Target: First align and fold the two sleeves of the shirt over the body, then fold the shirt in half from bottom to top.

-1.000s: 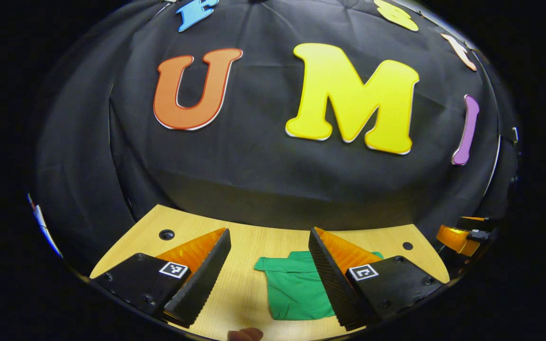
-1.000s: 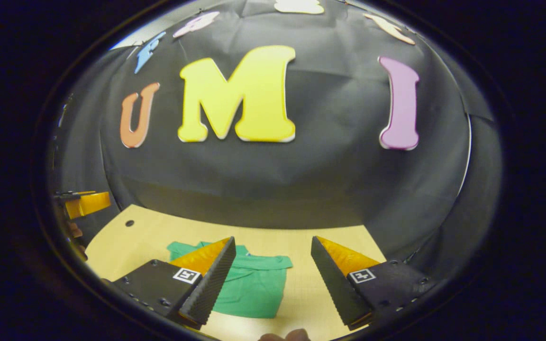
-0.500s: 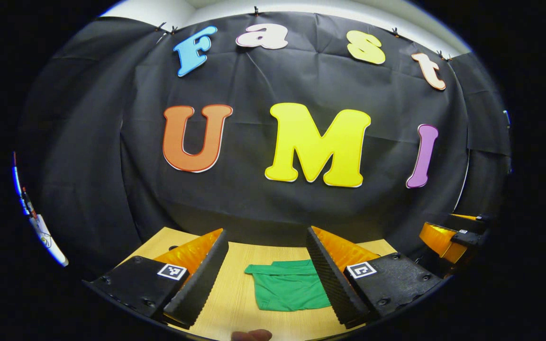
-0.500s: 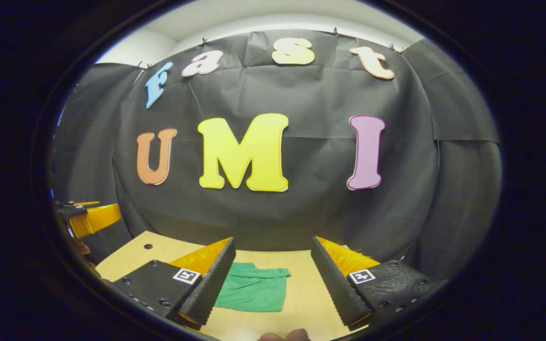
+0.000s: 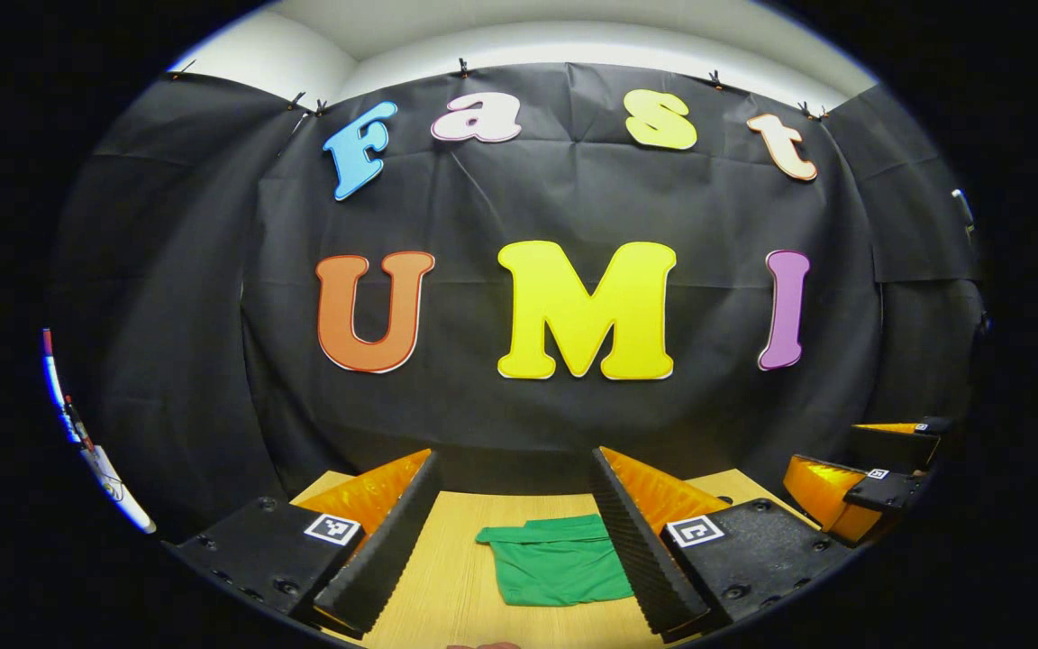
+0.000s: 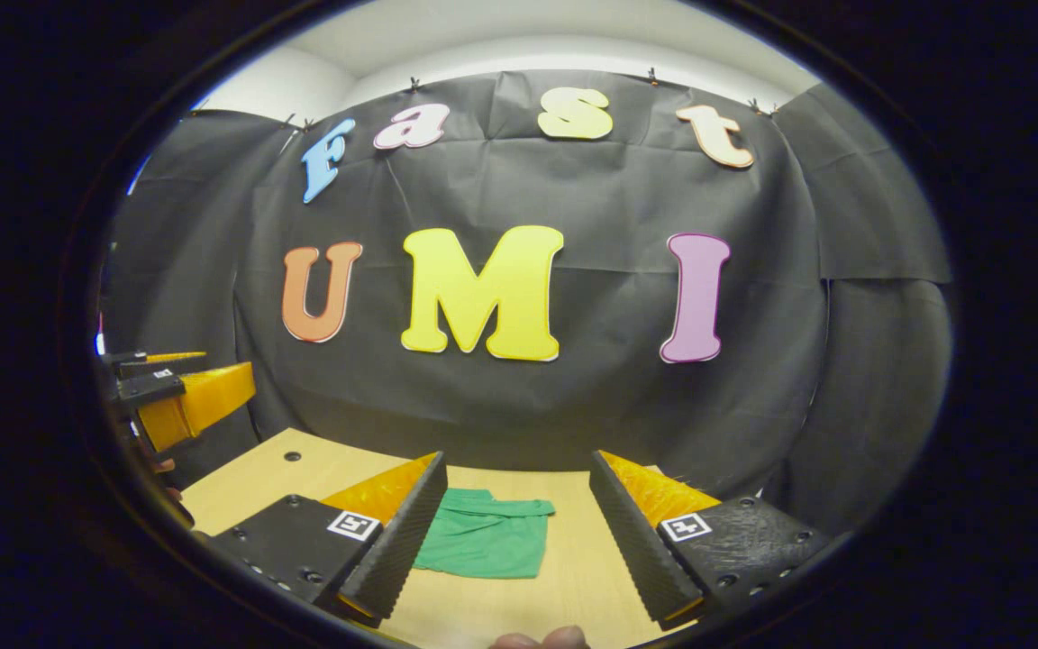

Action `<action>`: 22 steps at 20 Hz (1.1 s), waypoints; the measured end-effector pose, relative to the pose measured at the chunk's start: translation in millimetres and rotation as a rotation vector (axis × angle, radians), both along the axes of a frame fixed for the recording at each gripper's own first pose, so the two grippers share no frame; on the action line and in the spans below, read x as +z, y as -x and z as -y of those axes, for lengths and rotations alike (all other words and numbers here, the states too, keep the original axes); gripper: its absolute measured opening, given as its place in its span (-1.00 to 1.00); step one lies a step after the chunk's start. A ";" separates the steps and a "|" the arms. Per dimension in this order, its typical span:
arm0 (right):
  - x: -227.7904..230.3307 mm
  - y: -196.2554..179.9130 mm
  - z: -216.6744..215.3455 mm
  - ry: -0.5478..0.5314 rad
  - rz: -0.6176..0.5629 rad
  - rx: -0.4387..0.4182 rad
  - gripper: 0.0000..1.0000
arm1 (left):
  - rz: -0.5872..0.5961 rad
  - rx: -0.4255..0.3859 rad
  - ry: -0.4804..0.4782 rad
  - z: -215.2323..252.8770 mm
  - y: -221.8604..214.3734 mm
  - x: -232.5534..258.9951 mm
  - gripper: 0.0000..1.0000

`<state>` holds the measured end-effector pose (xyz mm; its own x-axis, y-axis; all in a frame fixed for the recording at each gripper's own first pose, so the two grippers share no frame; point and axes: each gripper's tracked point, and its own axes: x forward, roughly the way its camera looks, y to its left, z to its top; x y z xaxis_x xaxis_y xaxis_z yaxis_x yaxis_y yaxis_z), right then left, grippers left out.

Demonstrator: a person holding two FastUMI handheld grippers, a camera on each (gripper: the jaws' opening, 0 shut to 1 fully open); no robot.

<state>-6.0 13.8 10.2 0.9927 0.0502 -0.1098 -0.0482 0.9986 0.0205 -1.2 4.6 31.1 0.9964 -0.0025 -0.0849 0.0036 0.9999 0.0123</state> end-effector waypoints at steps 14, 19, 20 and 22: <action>7.9 -14.2 1.9 0.003 0.028 -0.009 0.91 | -0.027 -0.017 0.001 12.9 -21.3 -17.1 1.00; 10.7 -16.2 2.9 0.006 0.034 -0.012 0.94 | -0.027 -0.019 -0.010 18.1 -21.0 -14.0 1.00; 11.2 -17.0 3.3 0.003 0.034 -0.013 0.91 | -0.028 -0.018 -0.011 18.2 -21.7 -13.8 1.00; 11.4 -19.0 4.2 -0.001 0.033 -0.015 0.91 | -0.028 -0.016 -0.011 18.5 -22.1 -12.9 1.00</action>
<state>13.0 9.5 21.6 0.9964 0.0355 -0.0773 -0.0341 0.9992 0.0201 20.9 -13.9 18.2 0.9935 -0.0178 -0.1128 0.0205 0.9995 0.0226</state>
